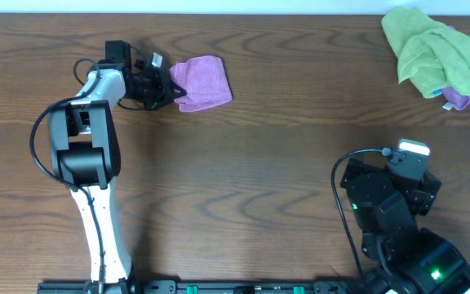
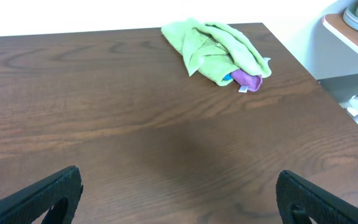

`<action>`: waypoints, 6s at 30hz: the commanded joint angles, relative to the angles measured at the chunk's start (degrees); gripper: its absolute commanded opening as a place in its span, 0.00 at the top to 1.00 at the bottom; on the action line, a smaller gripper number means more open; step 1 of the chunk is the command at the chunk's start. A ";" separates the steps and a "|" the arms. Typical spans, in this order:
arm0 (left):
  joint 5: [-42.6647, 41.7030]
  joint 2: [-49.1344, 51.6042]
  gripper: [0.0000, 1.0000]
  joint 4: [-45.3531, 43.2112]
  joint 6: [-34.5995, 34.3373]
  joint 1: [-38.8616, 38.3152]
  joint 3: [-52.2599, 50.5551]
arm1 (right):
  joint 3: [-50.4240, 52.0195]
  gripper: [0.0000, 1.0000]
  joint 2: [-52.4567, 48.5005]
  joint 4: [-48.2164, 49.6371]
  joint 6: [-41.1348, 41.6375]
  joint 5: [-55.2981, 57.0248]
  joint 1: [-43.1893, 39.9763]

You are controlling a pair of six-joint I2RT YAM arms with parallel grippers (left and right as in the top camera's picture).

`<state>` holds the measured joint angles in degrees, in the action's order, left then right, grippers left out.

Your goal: Fold the cloth

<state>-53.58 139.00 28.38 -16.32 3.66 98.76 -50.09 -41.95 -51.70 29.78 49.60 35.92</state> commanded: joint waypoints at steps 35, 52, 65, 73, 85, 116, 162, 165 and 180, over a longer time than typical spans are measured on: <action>41.70 4.59 0.94 20.61 24.30 7.32 39.45 | 0.13 0.01 0.00 -0.33 1.05 1.16 0.42; 42.01 10.27 0.94 17.70 28.06 12.04 39.41 | 0.13 0.01 0.00 2.86 1.05 1.16 0.44; 47.54 13.53 0.94 8.02 30.62 12.35 39.41 | 0.13 0.01 0.00 4.85 1.05 -0.52 0.44; 47.80 13.53 0.72 7.08 34.29 13.18 39.39 | 0.13 0.01 0.00 6.08 1.05 -0.57 0.44; 54.64 13.20 0.04 3.96 29.90 13.29 39.85 | 0.13 0.01 0.00 6.23 1.05 -0.57 0.44; 23.28 4.66 0.05 20.33 8.87 12.22 51.89 | 0.13 0.01 -0.07 5.33 1.05 -0.57 0.44; 46.05 17.22 0.94 11.82 18.80 10.40 51.71 | 0.13 0.01 -0.07 5.33 1.05 -0.57 0.44; 46.40 17.22 0.94 12.09 19.17 10.34 51.71 | 0.13 0.01 -0.07 5.33 1.05 -0.57 0.44; 46.51 17.27 0.94 15.52 23.67 10.62 49.90 | 0.13 0.01 -0.07 5.33 1.05 -0.57 0.44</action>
<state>-6.63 155.30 43.55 4.82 13.82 149.38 -50.09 -42.00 -46.24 29.78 48.45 35.92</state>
